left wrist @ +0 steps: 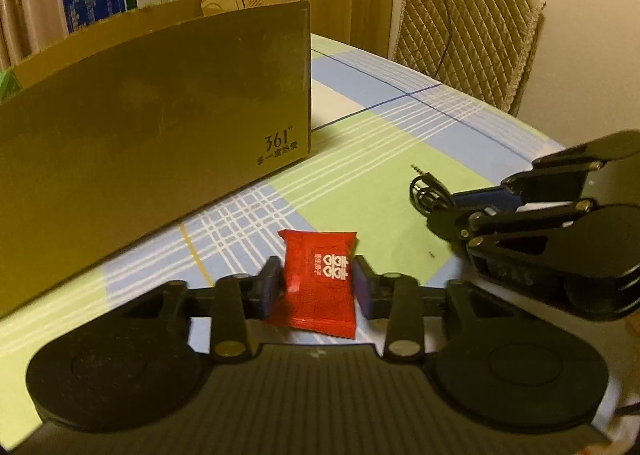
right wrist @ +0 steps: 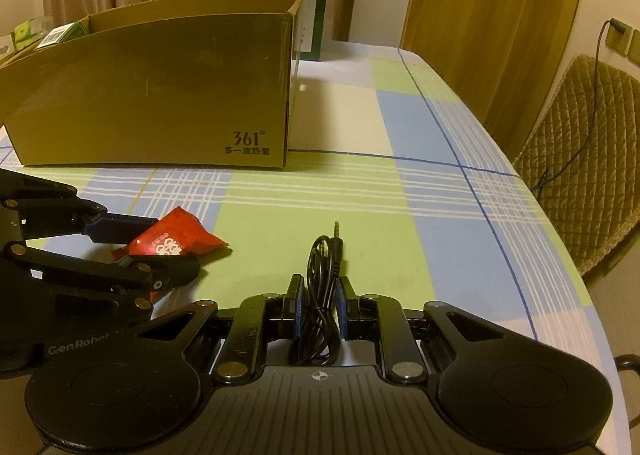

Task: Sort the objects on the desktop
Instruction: 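Close the left tool on the red candy packet and lift it, then carry the red packet and black cable over the cardboard box with both tools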

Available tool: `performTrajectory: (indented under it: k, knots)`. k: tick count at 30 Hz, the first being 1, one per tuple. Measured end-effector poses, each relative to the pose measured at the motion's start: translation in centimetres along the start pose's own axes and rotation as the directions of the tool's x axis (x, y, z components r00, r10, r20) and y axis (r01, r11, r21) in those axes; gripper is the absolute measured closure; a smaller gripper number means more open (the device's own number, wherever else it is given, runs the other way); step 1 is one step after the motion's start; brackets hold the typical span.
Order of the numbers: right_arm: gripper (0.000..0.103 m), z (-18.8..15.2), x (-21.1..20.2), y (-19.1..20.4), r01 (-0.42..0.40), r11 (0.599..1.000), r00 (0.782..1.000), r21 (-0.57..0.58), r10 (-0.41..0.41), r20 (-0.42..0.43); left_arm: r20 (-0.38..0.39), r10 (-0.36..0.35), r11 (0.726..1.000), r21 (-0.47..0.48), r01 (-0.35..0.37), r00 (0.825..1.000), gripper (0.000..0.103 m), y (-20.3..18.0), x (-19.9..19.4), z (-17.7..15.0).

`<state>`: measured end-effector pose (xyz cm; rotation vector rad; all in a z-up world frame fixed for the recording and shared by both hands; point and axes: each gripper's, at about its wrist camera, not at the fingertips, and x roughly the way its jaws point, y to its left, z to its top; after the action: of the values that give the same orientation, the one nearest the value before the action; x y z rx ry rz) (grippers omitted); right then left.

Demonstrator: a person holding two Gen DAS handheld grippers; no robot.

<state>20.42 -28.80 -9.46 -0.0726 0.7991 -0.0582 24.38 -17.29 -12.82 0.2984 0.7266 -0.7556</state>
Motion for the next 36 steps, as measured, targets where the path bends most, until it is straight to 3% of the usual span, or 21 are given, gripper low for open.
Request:
performTrajectory:
  k: [17, 20, 22, 36]
  knots:
    - [0.083, 0.1, 0.2, -0.1, 0.002, 1.000, 1.000, 0.028, -0.002, 0.002, -0.020, 0.019, 0.999, -0.037, -0.020, 1.000, 0.078, 0.3, -0.4, 0.0]
    - [0.092, 0.1, 0.1, -0.1, -0.007, 1.000, 1.000, 0.030, 0.007, -0.003, -0.026, 0.020, 0.999, -0.050, -0.021, 0.999, 0.079, 0.5, -0.6, -0.1]
    - [0.092, 0.0, 0.0, 0.0, -0.012, 1.000, 1.000, 0.028, 0.012, -0.005, -0.030, 0.019, 0.998, -0.061, -0.021, 0.999, 0.079, 0.6, -0.7, -0.1]
    - [0.093, -1.7, -3.7, 1.2, -0.139, 0.985, 0.990, 0.098, 0.142, -0.024, -0.055, 0.057, 0.992, -0.106, -0.063, 0.997, 0.080, 1.0, -4.5, -0.7]
